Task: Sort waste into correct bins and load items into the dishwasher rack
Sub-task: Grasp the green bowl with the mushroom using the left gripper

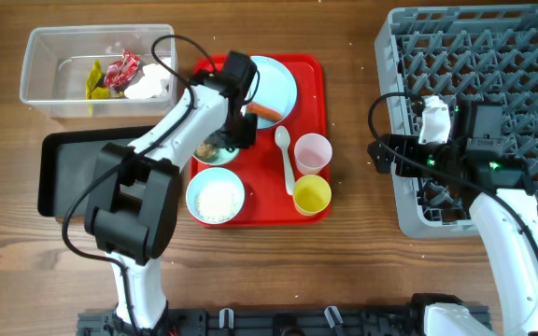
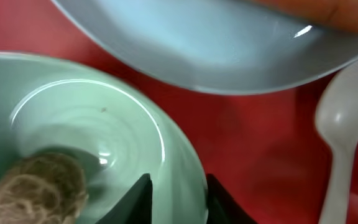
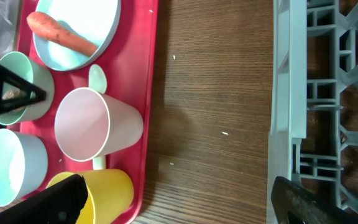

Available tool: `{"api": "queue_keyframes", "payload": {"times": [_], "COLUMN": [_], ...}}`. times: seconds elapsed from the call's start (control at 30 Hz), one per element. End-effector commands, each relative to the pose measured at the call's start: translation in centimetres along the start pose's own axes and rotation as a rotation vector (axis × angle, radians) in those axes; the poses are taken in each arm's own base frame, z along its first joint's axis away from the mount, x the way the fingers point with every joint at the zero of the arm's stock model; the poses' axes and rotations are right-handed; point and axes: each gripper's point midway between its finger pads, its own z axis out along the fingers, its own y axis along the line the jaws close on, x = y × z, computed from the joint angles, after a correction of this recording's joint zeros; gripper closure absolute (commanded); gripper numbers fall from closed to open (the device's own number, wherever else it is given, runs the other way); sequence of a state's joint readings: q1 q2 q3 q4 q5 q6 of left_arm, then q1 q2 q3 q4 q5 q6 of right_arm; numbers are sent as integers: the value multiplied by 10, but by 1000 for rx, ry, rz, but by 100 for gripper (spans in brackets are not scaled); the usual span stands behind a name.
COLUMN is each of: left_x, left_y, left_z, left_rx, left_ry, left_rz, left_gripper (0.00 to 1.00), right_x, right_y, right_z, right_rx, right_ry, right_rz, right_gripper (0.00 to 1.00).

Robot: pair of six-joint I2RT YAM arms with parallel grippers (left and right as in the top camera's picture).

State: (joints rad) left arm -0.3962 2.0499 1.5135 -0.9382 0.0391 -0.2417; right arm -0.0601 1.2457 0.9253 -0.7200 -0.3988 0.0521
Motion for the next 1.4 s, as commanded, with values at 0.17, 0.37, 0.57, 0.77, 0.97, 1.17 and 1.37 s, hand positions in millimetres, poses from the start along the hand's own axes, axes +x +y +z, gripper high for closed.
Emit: {"api": "queue_keyframes", "payload": {"times": [0.17,0.37,0.57,0.77,0.97,1.17,1.37], "left_x": [5,-17,-8,2,16,29,37], "left_y": [10,9,48,114,152,213,252], "left_z": [6,-55,-107,-117,-128,-151,-175], "left_rx": [-41,-28,54,312,729,973,1056], "left_ry": [26,-16,-17,35,-73,-338,-503], "left_rz": [-37,-54,-215,-361,-359,-468,-562], "left_gripper": [96,96,96,96,96,96,96], "right_x": [-6,-6,-6,-5,-5,-5,-5], "right_y": [1,0,0,-2,-2,-2,-2], "right_z": [-1,-1,-1,-1,-1,-1,-1], "right_rx": [5,8,8,23,23,23,22], "right_ry": [-11,-10,-10,-8,-7,-7,-7], "right_rz": [2,0,-8,-7,-5,-3,5], "right_gripper": [3,3,3,3,3,3,3]}}
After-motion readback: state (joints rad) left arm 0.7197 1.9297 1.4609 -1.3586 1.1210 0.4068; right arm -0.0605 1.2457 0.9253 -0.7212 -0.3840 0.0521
